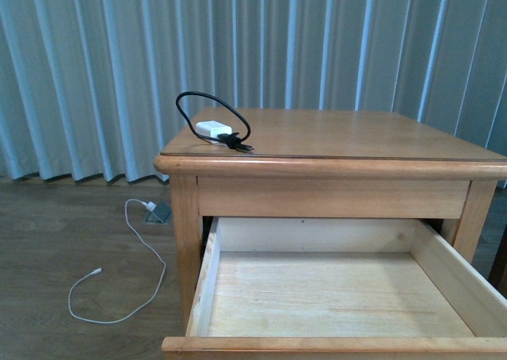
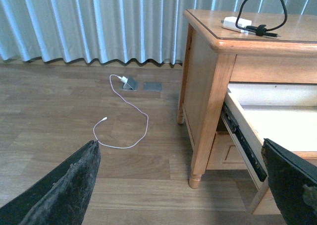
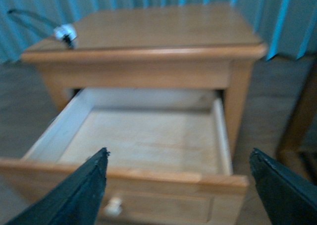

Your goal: Put charger into drawer

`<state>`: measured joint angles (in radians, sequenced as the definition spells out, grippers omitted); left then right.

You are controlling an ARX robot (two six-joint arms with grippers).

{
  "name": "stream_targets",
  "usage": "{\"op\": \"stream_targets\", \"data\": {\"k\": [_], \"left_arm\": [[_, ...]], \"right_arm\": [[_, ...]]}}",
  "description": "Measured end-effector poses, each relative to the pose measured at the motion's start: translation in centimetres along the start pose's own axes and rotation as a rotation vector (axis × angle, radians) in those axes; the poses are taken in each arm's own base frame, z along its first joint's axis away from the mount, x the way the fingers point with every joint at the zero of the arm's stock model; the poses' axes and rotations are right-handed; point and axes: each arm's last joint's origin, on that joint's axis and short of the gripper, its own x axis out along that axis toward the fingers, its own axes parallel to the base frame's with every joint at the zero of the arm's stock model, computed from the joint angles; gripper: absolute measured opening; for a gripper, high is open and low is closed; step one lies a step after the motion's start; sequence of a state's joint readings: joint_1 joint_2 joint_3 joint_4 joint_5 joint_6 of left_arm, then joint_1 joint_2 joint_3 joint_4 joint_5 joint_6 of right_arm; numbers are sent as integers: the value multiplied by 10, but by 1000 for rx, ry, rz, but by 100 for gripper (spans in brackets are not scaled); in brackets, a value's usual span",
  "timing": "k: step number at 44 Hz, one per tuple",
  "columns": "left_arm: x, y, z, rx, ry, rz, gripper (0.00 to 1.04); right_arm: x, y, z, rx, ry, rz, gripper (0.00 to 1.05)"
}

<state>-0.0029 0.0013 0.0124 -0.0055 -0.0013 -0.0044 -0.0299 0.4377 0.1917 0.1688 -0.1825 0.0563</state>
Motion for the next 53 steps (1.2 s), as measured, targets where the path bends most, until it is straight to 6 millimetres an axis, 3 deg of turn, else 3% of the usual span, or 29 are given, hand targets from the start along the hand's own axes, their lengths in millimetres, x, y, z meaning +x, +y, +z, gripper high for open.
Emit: {"op": "stream_targets", "data": {"k": [3,6,8,12,20,25,32,39,49,53], "left_arm": [[0,0,0,0,0,0,99],[0,0,0,0,0,1,99],[0,0,0,0,0,1,99],[0,0,0,0,0,1,99],[0,0,0,0,0,1,99],[0,0,0,0,1,1,99],[12,-3,2,-150,72,487,99],[48,-10,44,-193,84,364,99],[147,-45,103,-103,137,104,99],[177,-57,116,-88,127,52,99]], "right_arm": [[-4,-1,-4,-40,-80,-139,67],[-6,-2,-9,-50,-85,-155,51],[-7,-2,-14,-58,-78,-153,47],[-8,-1,-16,-59,-76,-152,67],[-8,-1,-16,-59,-77,-151,98],[-8,-1,-16,-60,-77,-151,96],[-8,-1,-16,-60,-77,-151,96],[-8,-1,-16,-60,-77,-151,96],[-8,-1,-16,-60,-77,-151,96],[-8,-1,-16,-60,-77,-152,96]]}}
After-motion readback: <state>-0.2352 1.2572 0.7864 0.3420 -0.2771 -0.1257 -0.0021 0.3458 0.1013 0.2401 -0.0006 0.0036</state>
